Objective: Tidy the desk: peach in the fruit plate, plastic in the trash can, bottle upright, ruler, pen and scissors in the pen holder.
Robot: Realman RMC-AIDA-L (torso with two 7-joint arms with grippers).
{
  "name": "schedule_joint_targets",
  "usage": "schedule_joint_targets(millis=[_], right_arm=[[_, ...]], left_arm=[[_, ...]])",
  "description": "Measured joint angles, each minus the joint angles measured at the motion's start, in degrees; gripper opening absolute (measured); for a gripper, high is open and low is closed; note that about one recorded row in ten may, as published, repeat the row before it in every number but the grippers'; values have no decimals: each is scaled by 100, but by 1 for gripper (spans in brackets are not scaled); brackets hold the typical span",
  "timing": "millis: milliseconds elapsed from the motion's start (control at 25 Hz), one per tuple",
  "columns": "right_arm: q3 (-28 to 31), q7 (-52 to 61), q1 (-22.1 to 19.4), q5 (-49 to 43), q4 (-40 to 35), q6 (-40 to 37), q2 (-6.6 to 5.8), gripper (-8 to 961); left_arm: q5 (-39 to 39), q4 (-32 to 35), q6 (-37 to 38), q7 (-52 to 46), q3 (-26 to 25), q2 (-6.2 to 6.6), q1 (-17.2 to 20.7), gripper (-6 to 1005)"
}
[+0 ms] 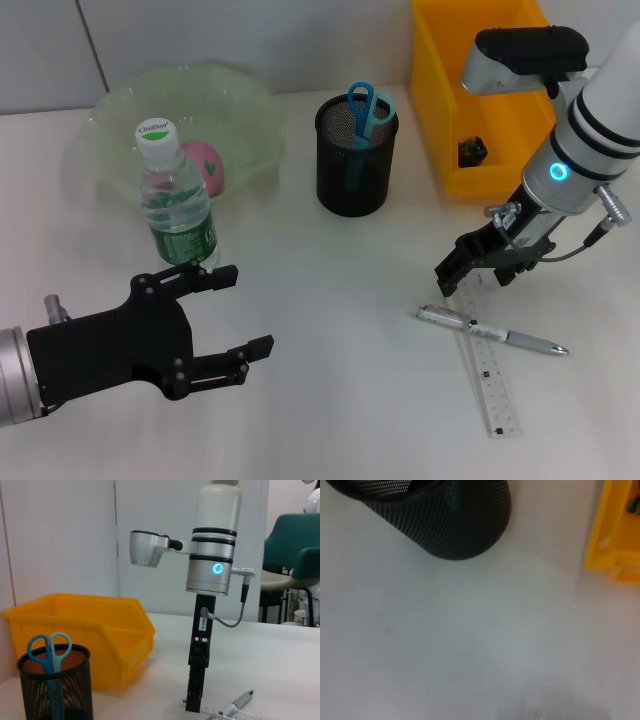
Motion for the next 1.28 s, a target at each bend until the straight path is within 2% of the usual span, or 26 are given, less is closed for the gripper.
schedule_joint_targets(millis=[1280], right_arm=[[16,11,429,-372,402,-129,45,798]], left_arm=[[8,83,54,47,-15,-9,-26,829]])
